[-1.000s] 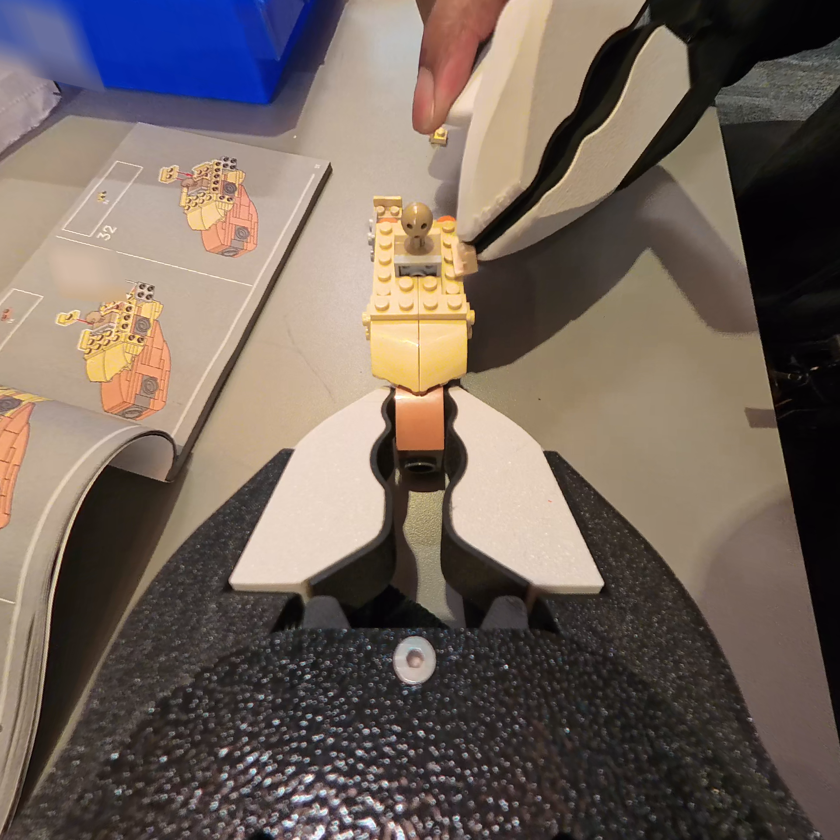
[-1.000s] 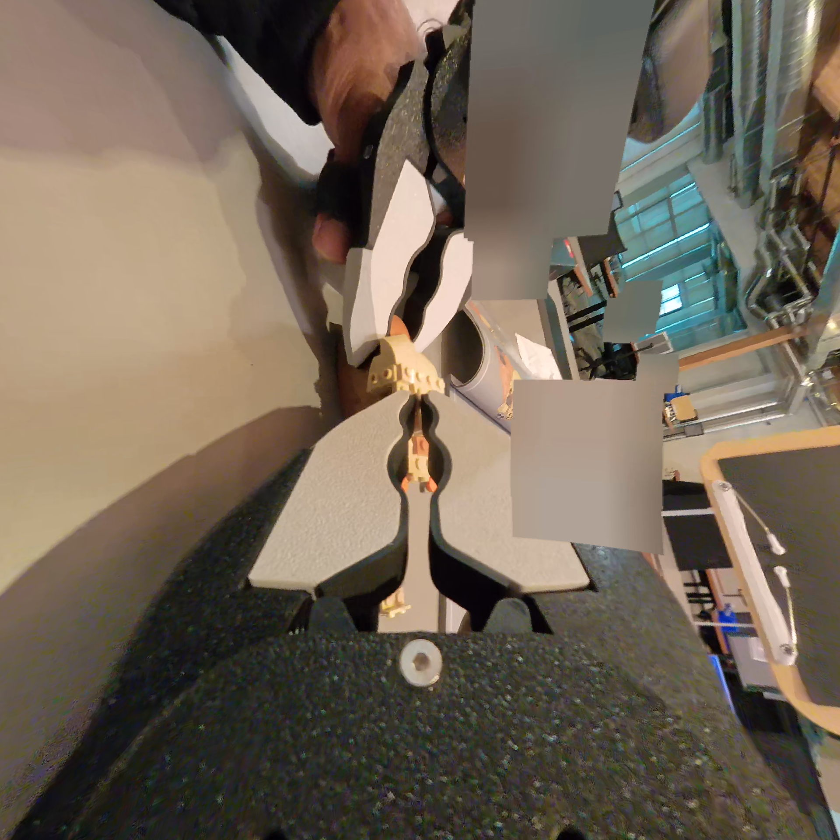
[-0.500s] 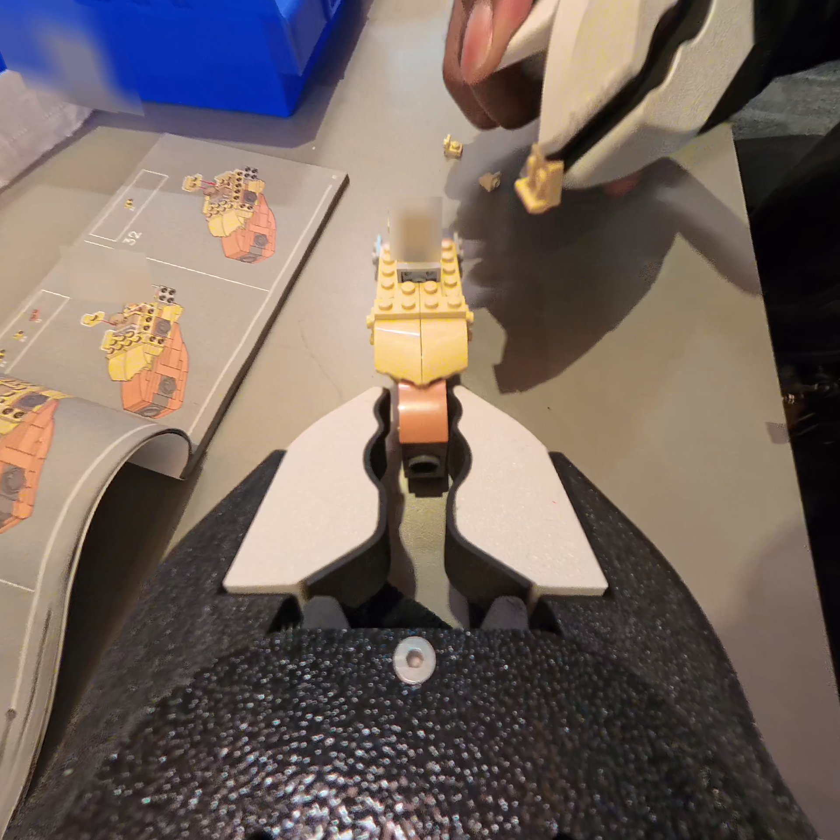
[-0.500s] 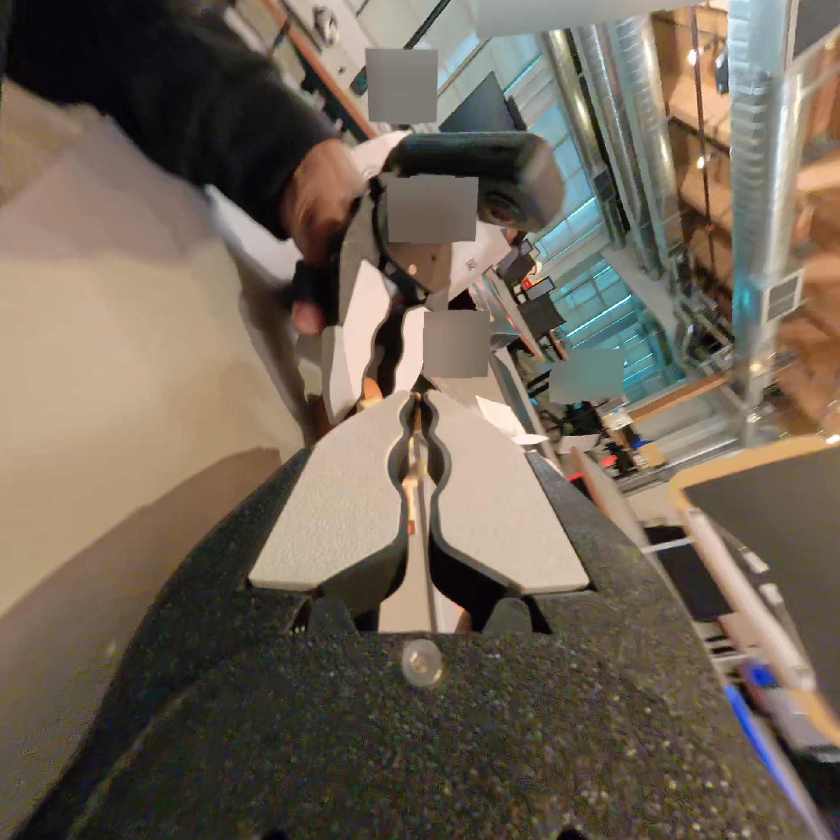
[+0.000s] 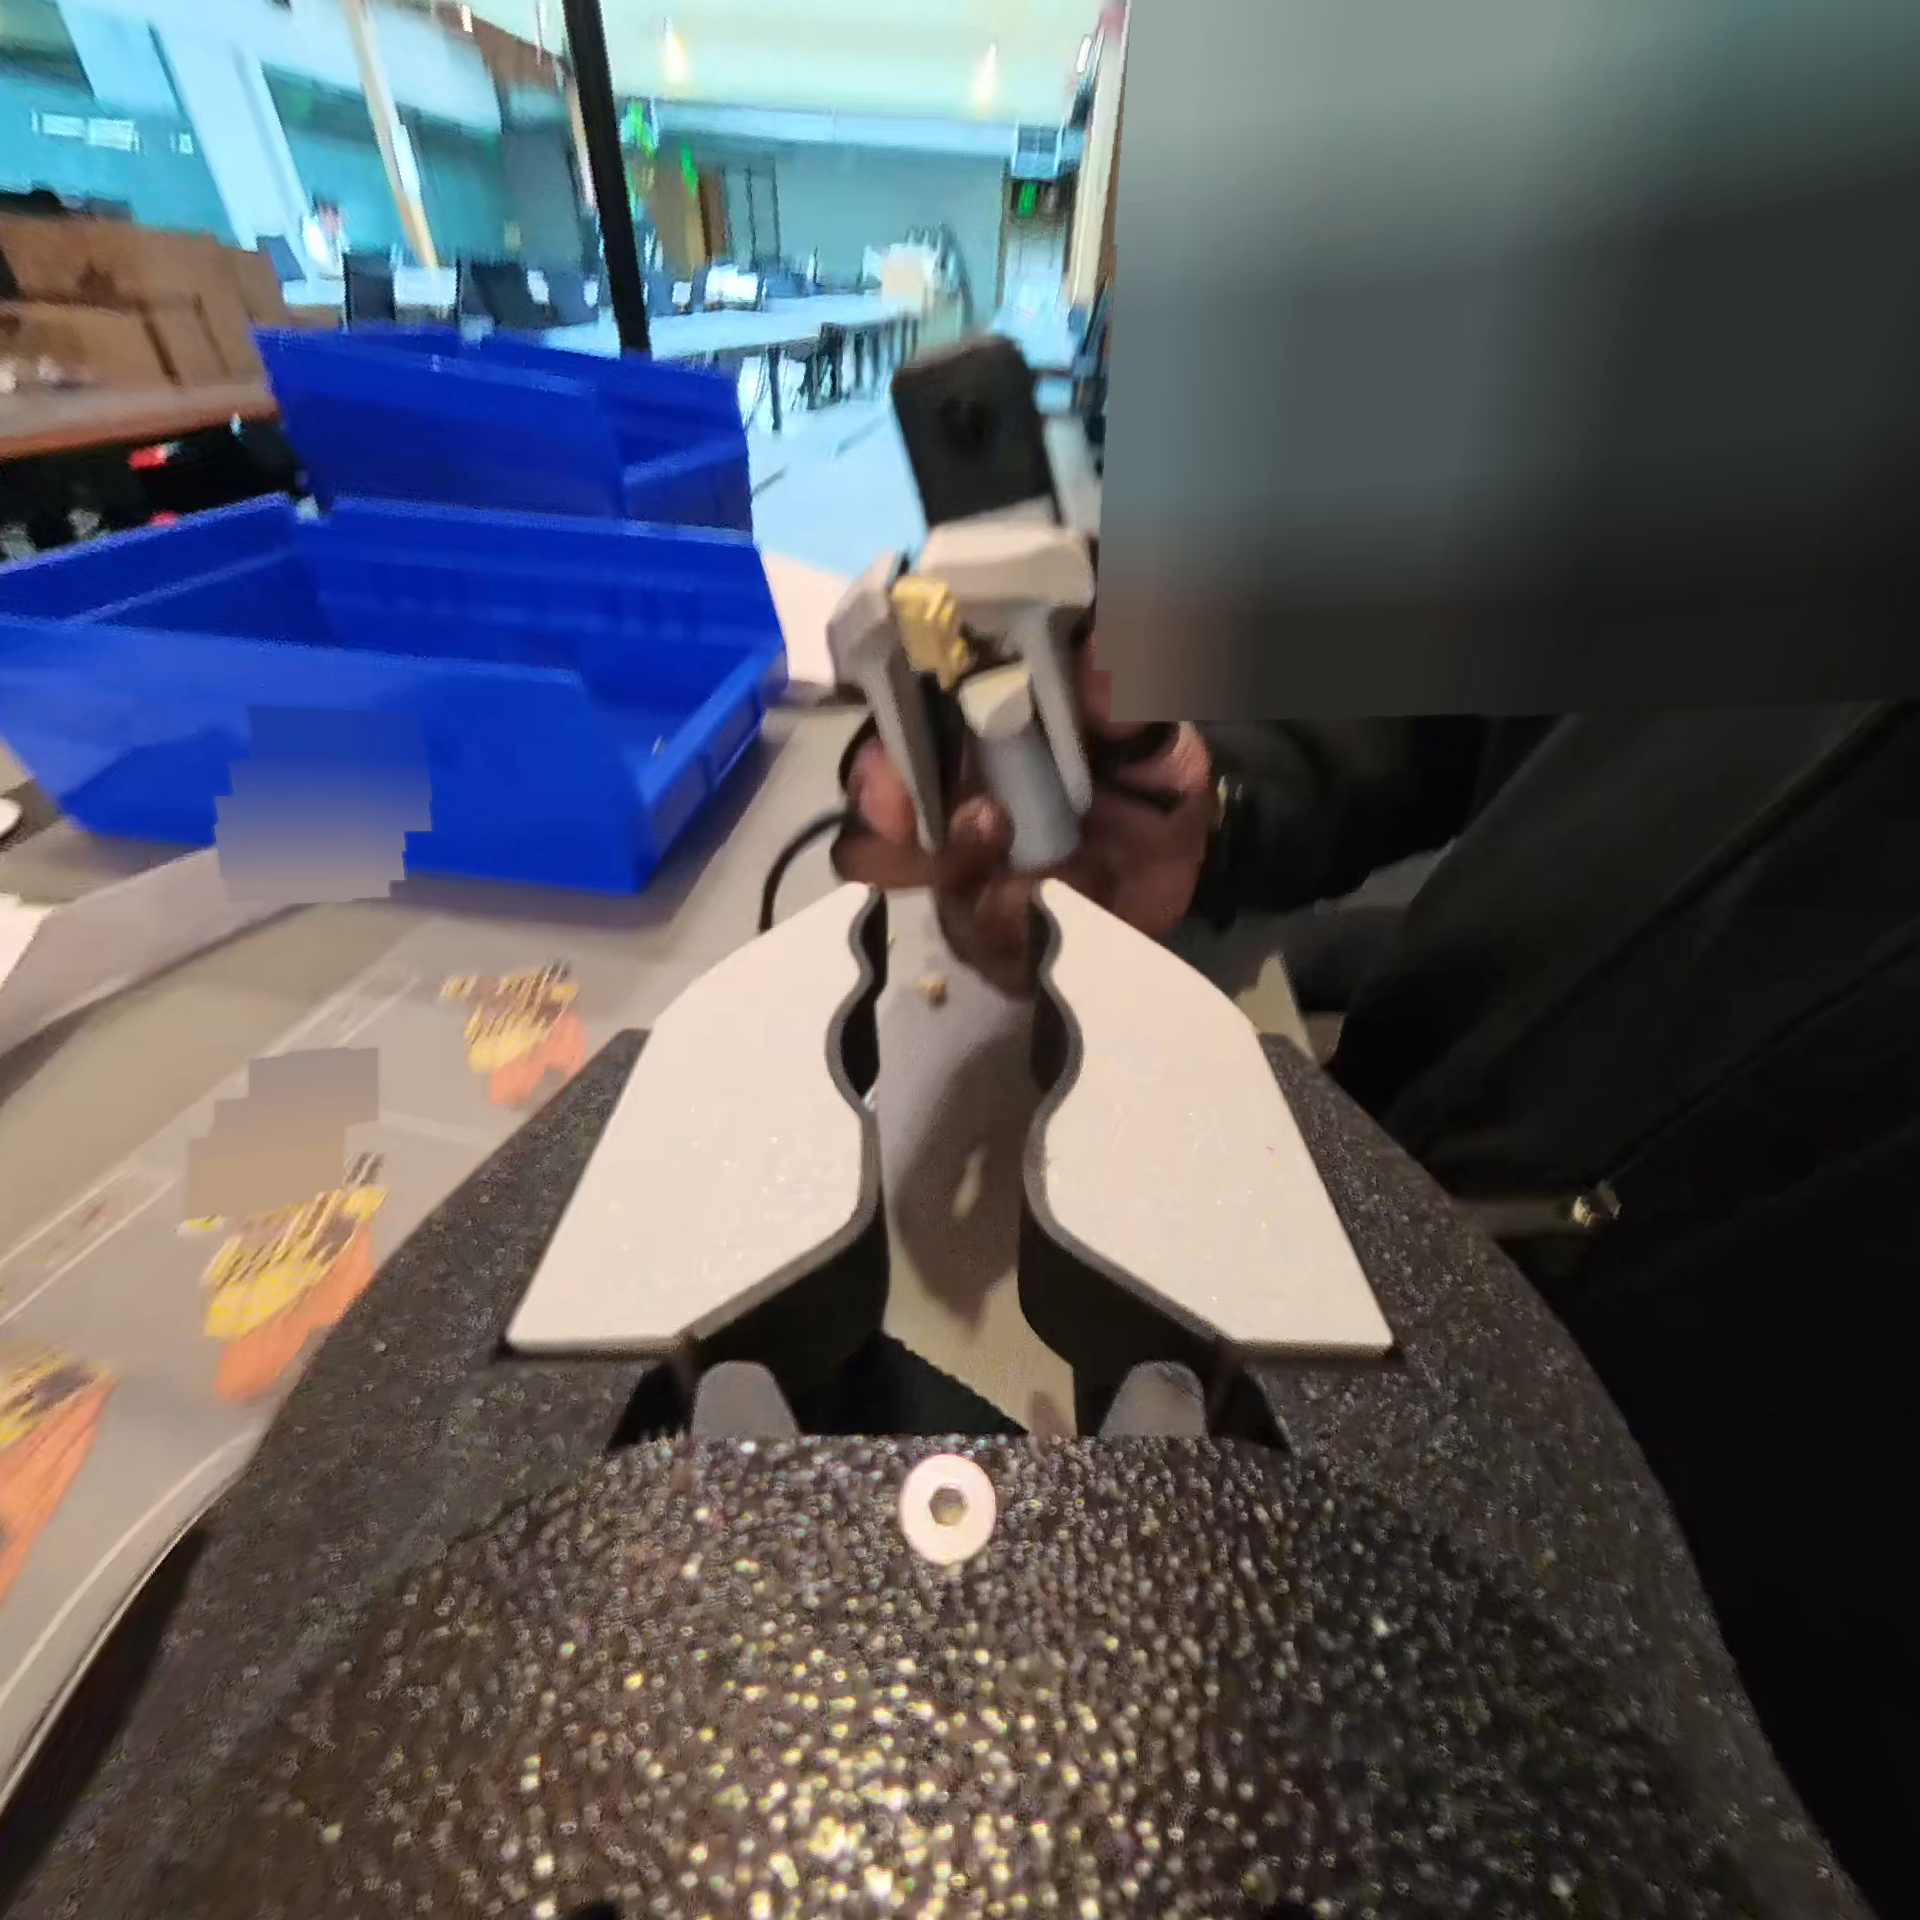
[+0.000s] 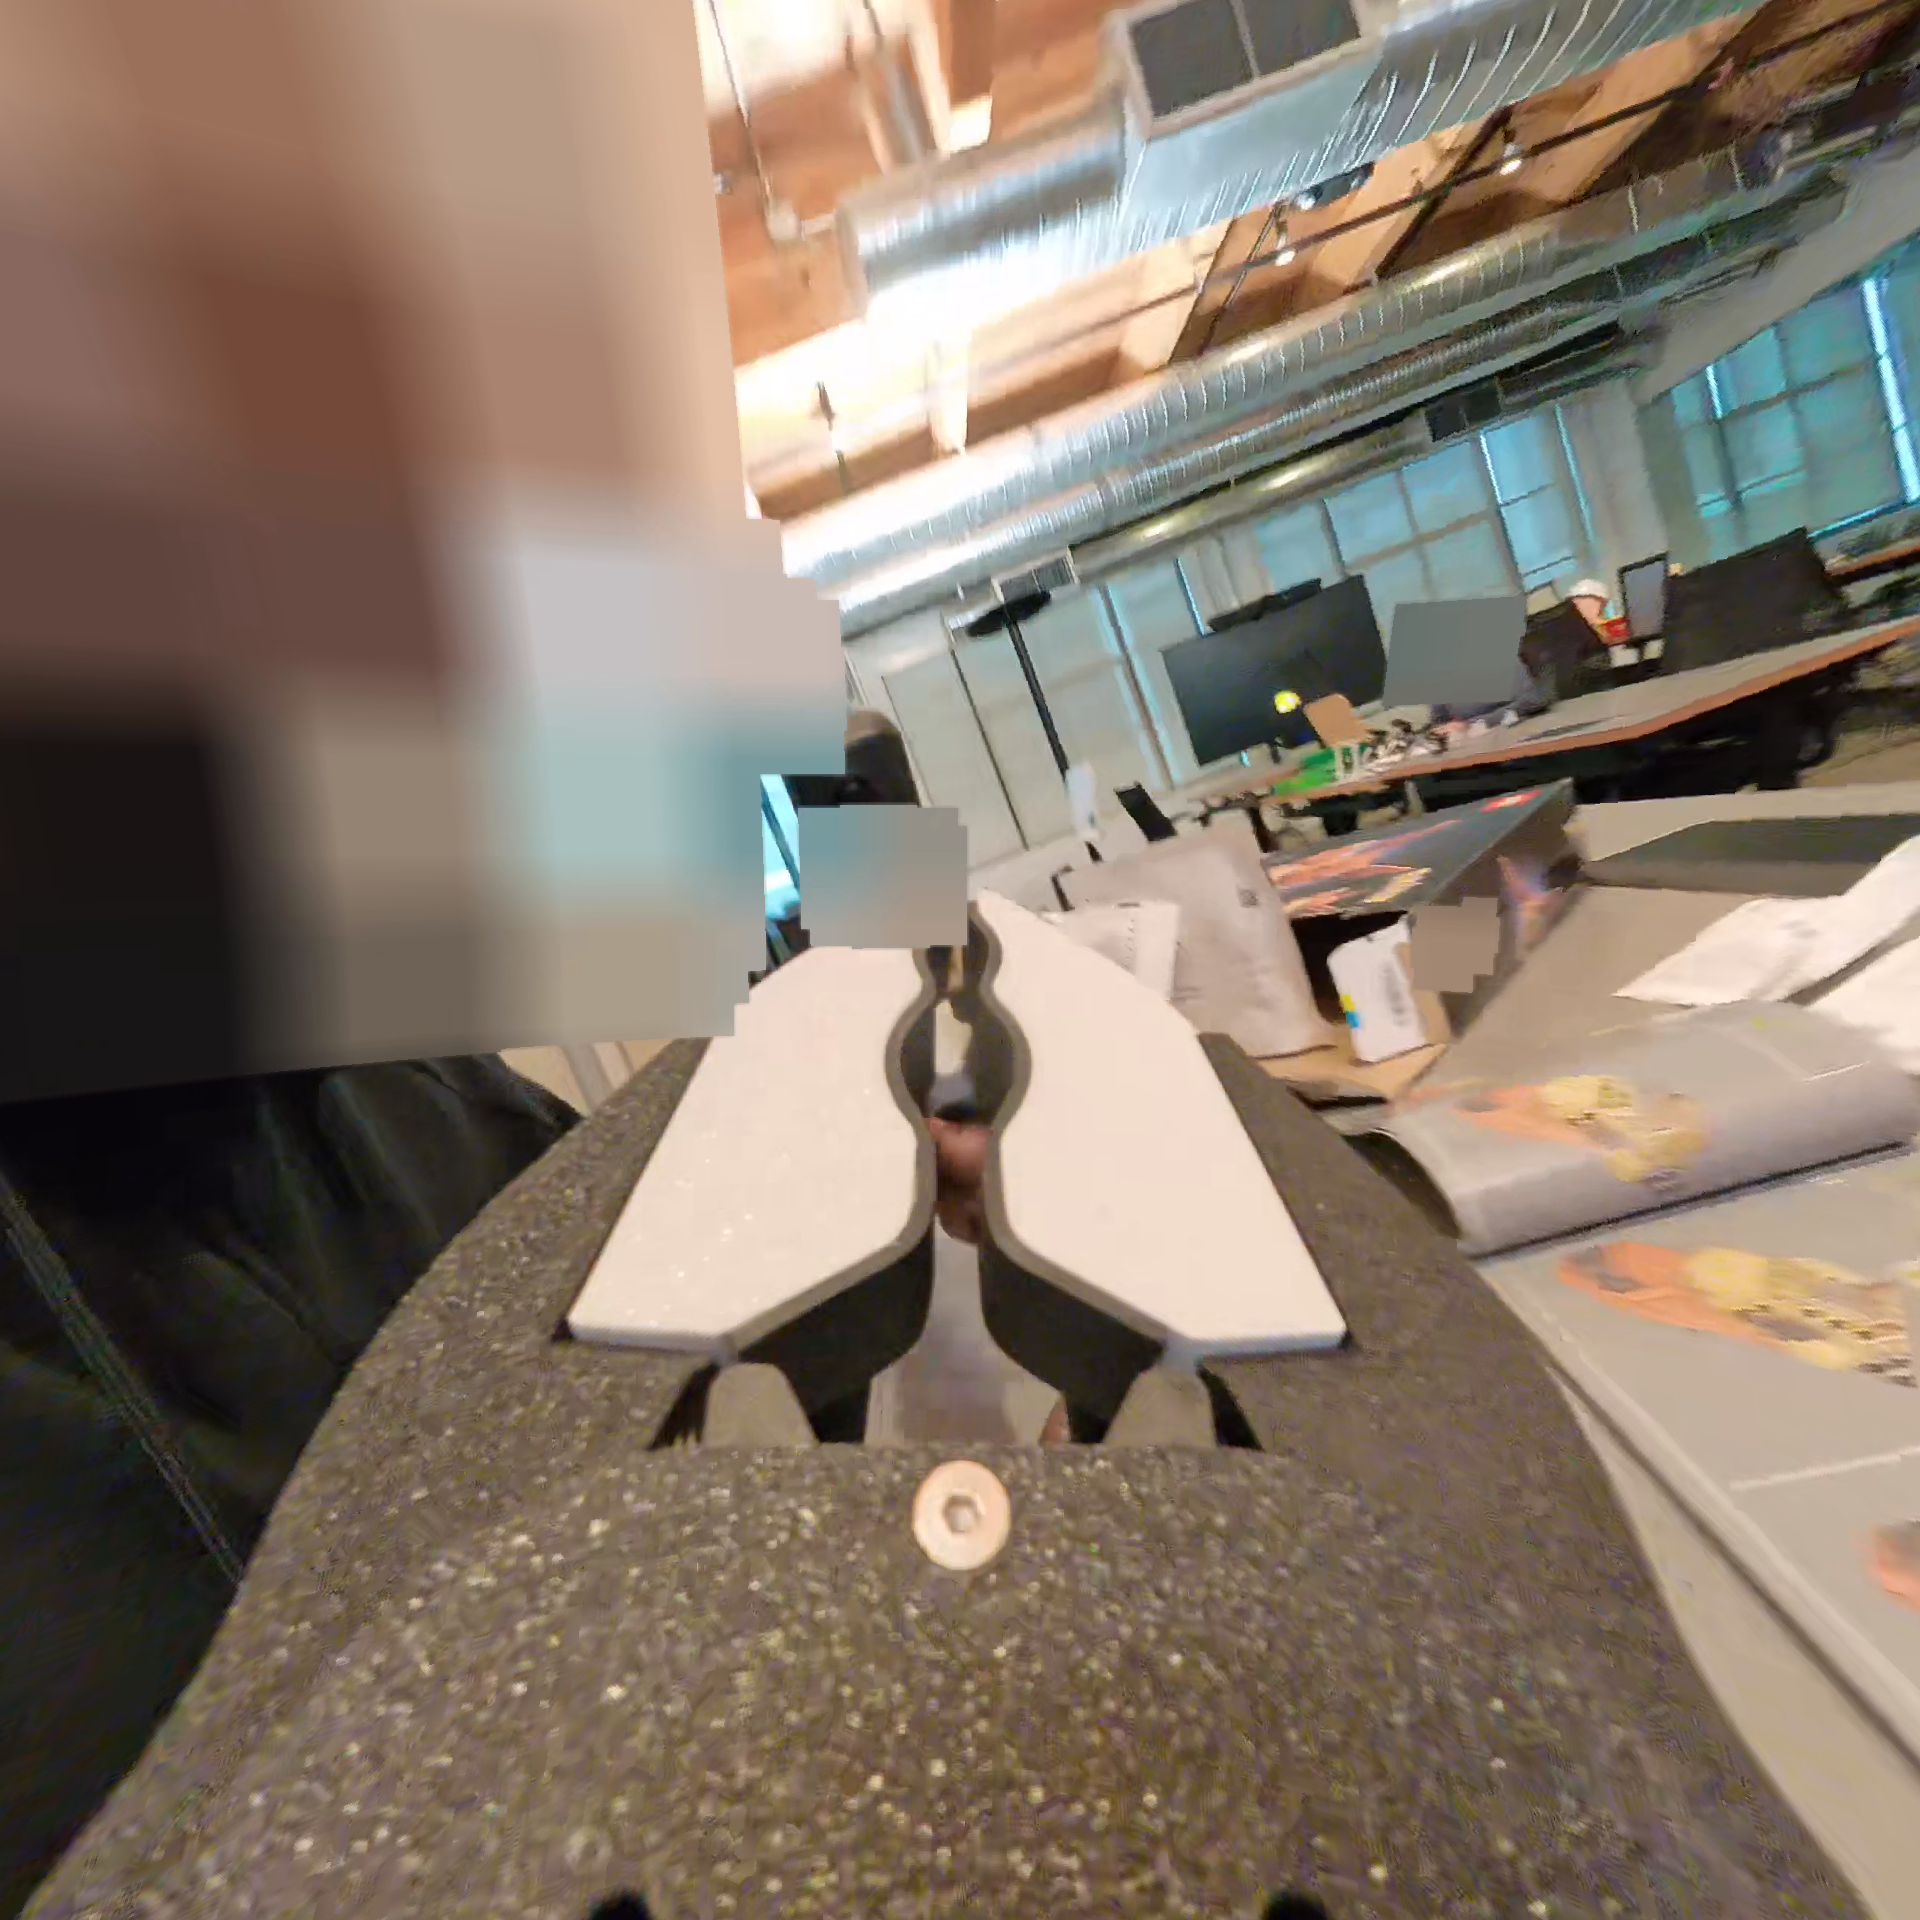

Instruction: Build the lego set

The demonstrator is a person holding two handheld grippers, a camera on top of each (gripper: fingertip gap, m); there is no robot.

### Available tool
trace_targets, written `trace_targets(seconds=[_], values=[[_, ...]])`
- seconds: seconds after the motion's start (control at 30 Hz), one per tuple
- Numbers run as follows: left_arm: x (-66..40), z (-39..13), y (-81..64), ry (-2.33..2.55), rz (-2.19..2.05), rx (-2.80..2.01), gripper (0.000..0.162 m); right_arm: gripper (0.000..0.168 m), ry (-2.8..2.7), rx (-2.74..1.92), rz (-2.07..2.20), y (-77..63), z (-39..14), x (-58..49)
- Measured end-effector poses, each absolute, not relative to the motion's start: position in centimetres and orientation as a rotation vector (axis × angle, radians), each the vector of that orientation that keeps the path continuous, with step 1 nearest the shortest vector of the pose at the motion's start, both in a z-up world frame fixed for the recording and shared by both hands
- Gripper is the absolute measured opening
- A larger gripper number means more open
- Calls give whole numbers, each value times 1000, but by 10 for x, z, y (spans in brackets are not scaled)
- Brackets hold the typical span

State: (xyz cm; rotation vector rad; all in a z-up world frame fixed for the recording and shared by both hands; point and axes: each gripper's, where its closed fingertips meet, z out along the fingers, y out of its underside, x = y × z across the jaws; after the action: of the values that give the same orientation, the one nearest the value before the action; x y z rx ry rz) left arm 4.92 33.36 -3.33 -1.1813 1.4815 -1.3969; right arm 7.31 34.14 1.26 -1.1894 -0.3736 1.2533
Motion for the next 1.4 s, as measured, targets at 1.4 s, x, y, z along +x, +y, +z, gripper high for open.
trace_targets(seconds=[1.4], values=[[56, -68, 343, 1684, -930, -1503, 2, 5, -908, -1463, 474, 344, -34, 58]])
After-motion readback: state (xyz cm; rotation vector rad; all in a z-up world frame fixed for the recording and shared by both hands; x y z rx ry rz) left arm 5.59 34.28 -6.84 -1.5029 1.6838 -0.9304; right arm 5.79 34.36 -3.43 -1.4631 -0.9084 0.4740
